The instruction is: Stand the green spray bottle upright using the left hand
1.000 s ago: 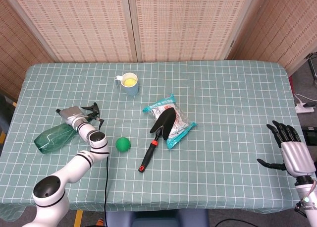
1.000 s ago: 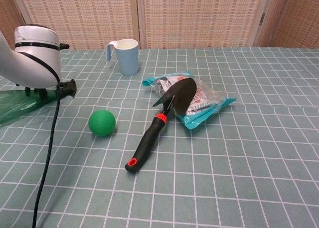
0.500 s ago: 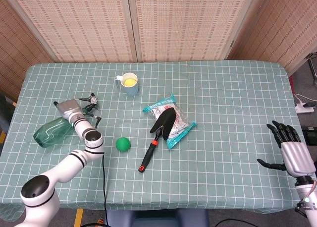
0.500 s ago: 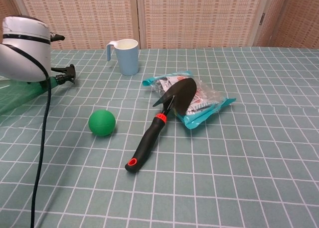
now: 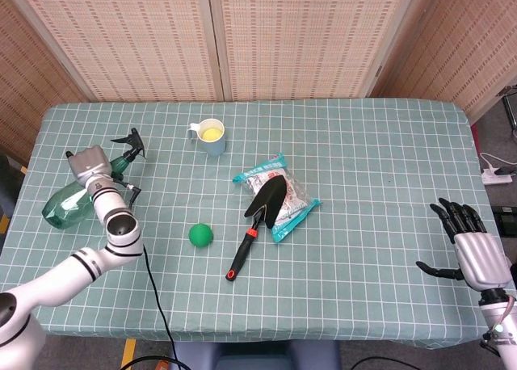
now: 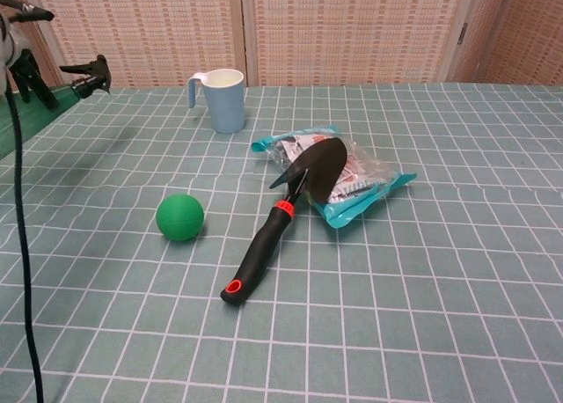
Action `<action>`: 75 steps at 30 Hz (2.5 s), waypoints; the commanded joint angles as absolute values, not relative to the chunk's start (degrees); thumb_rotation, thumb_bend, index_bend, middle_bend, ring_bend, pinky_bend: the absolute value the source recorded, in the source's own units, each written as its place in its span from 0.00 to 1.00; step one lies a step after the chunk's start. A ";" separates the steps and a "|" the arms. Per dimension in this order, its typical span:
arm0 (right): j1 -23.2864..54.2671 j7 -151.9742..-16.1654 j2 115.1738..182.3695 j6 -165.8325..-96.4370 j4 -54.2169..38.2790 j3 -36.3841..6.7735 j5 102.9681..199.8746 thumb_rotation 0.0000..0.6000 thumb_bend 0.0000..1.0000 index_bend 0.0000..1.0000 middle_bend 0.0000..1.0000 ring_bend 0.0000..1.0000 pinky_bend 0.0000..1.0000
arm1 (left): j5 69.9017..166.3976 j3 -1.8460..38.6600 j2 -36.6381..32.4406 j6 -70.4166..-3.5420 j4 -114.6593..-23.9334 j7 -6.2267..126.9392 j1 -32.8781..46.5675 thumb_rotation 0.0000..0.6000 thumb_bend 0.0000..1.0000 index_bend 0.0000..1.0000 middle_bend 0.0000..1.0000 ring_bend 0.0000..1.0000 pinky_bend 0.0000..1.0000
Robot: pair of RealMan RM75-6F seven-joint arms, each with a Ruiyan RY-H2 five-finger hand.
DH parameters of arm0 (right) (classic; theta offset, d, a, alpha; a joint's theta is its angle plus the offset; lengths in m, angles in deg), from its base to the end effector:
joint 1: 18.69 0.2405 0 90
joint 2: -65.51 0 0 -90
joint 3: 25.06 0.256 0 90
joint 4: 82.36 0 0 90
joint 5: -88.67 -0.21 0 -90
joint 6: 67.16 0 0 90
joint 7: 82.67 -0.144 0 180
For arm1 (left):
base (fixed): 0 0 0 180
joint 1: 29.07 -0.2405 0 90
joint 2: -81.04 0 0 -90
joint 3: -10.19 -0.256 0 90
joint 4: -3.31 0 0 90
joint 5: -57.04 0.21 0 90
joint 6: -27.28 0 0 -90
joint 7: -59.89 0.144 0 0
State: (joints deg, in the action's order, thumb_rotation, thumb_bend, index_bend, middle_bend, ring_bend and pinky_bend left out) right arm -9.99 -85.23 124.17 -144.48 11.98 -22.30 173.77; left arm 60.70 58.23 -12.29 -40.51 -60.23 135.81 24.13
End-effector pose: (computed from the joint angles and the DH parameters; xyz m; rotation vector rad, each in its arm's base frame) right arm -0.3086 -0.2004 0.1698 1.4820 -0.9558 0.8504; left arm -0.1807 0.4713 0.0997 -1.0106 -1.1678 -0.3181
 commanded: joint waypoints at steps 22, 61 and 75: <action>-9.71 -79.94 125.73 -144.03 11.71 -21.94 171.72 1.00 0.00 0.01 0.00 0.00 0.00 | 77.57 60.66 -0.05 -31.09 -83.97 78.59 6.37 1.00 0.34 0.55 0.58 0.28 0.04; -9.12 -74.72 126.36 -141.93 13.09 -21.38 167.47 1.00 0.00 0.00 0.00 0.00 0.00 | 106.04 46.07 -16.12 -35.49 -56.60 39.42 6.34 1.00 0.33 0.48 0.50 0.23 0.00; -8.94 -74.12 126.32 -141.31 13.54 -21.39 166.64 1.00 0.00 0.00 0.00 0.00 0.00 | 108.26 44.59 -15.74 -35.50 -57.21 35.51 4.93 1.00 0.24 0.24 0.32 0.13 0.00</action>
